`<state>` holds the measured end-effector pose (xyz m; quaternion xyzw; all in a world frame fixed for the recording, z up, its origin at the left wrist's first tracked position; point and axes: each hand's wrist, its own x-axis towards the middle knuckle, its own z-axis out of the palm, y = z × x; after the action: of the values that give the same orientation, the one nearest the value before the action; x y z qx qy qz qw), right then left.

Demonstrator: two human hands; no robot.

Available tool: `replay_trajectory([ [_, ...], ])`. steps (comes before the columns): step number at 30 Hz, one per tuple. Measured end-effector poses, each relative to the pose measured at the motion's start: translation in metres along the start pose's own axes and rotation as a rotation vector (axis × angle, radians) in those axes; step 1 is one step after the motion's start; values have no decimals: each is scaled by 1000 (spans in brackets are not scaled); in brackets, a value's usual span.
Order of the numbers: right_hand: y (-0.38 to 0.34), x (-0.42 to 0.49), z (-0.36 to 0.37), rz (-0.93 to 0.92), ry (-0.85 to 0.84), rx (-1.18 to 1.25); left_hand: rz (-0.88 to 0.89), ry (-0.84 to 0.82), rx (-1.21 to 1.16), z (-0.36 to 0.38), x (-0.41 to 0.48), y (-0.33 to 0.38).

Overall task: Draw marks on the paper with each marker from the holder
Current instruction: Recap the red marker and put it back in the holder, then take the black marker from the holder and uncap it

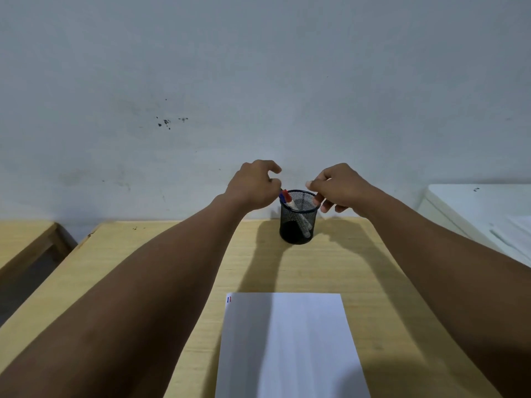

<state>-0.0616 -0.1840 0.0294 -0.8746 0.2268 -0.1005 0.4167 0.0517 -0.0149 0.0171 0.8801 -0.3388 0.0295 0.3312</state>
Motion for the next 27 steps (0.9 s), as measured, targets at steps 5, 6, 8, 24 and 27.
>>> replay_trajectory([
  [5,12,2,9,22,-13,11,50,-97,133,13,8,-12],
  [6,13,1,10,23,-17,9,57,-96,143,16,9,-13],
  [8,13,-1,12,19,-20,2,67,-89,167,19,9,-15],
  [24,-57,-58,47,-26,-124,152,-130,274,-508,-74,-75,-21],
  [27,-72,-76,70,70,-196,264,-225,237,-775,-85,-108,-37],
])
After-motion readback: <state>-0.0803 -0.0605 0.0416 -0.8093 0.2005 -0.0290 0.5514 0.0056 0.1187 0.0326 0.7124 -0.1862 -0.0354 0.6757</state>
